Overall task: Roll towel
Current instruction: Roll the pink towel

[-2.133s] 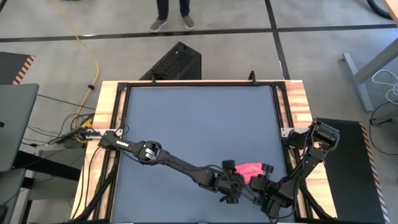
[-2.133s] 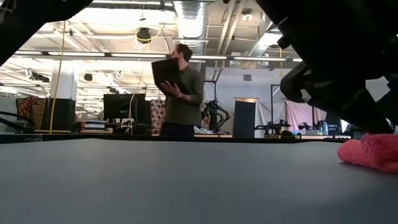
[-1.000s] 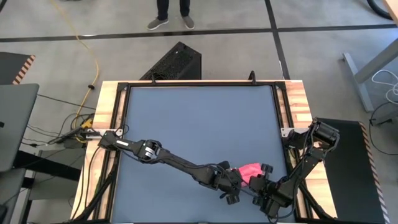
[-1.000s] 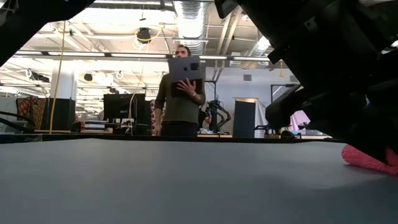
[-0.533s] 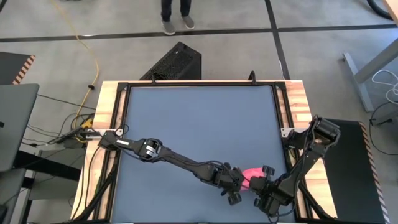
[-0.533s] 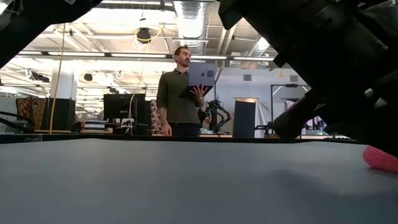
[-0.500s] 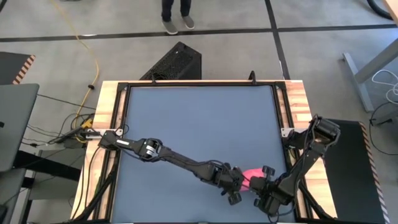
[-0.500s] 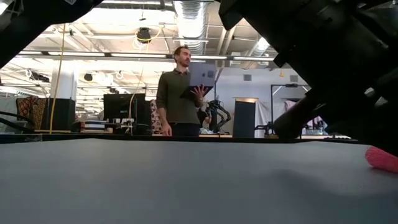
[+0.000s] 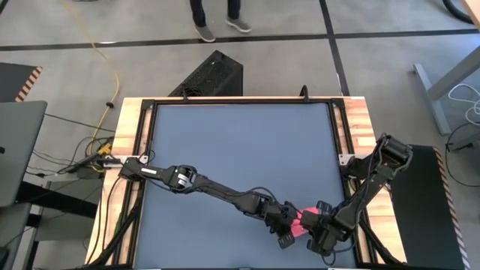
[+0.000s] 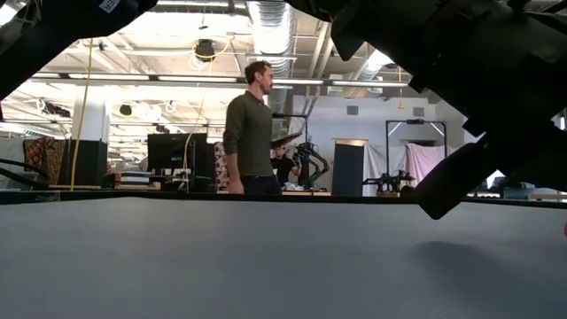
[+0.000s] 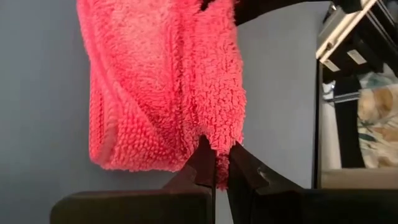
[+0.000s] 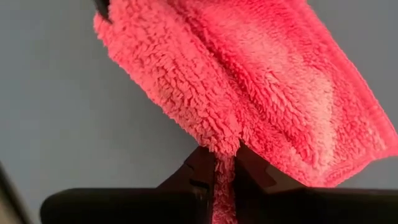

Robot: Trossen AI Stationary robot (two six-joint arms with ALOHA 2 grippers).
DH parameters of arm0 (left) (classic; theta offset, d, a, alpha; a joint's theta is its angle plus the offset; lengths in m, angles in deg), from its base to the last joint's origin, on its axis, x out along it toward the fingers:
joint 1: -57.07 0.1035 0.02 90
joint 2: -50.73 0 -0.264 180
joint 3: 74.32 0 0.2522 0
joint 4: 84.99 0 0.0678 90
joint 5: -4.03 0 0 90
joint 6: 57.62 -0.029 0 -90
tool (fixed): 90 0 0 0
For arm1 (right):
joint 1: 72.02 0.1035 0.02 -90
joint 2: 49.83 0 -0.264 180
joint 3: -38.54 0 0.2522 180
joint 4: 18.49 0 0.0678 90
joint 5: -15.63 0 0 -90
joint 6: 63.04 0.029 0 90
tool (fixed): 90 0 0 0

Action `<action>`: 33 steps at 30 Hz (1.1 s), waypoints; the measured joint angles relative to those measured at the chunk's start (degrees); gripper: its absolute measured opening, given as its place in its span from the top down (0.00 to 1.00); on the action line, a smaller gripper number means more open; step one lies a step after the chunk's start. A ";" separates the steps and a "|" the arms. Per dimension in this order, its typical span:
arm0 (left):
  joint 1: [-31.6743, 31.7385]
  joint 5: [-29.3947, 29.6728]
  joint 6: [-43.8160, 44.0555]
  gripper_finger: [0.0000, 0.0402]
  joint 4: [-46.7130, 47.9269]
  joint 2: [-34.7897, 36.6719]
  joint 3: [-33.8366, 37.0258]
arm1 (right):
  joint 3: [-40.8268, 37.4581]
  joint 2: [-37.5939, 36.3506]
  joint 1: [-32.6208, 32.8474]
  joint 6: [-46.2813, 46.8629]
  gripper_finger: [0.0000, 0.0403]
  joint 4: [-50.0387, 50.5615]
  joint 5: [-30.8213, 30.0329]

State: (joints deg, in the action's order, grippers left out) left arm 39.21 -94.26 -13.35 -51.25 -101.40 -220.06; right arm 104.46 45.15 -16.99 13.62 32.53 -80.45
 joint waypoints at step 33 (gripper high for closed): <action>-0.72 -1.40 6.23 1.00 6.64 0.13 -0.15 | -0.13 -4.07 -7.66 -8.62 0.87 -1.84 15.80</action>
State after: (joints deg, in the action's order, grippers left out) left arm 38.48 -95.66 -7.12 -44.61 -101.27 -220.22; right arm 104.33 41.08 -24.65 5.01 30.69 -64.65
